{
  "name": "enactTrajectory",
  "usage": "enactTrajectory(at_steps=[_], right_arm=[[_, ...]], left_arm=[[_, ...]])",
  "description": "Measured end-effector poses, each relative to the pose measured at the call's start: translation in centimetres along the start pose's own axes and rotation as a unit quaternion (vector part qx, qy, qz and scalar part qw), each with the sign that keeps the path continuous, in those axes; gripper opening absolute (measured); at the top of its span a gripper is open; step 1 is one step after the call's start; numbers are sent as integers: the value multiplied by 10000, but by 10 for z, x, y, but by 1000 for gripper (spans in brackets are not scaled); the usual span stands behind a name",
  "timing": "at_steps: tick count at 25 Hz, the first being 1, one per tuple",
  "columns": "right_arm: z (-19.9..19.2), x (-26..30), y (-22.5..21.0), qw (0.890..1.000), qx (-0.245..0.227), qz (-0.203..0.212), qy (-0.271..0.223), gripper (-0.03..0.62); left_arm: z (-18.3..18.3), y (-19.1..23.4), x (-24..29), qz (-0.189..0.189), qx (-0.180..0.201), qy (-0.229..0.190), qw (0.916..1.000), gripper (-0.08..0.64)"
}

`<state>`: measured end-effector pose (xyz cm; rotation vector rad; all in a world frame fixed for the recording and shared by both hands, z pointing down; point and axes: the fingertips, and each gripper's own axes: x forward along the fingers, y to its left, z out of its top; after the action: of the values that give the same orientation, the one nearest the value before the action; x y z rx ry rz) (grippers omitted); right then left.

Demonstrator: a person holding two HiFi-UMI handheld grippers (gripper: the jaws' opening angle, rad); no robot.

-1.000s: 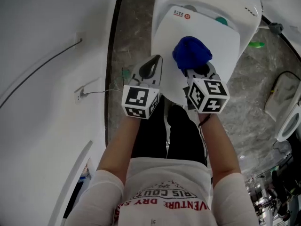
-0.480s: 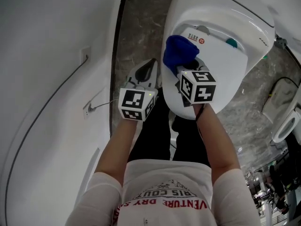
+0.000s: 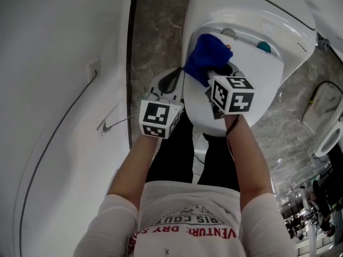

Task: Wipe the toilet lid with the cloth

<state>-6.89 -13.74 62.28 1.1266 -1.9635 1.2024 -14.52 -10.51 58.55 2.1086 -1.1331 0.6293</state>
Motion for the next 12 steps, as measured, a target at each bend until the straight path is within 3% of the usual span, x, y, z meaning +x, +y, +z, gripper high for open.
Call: enactTrajectory(at_steps=[5,12], right_arm=[[5,-15,-21,9996,252,73,-98,87],[0,-52,-71,9988,433,-123,-174,87]], left_arm=[[13,-35,9,-318,292,2,9991,6],[20,-70,20,-209,166,-29,9996,6]])
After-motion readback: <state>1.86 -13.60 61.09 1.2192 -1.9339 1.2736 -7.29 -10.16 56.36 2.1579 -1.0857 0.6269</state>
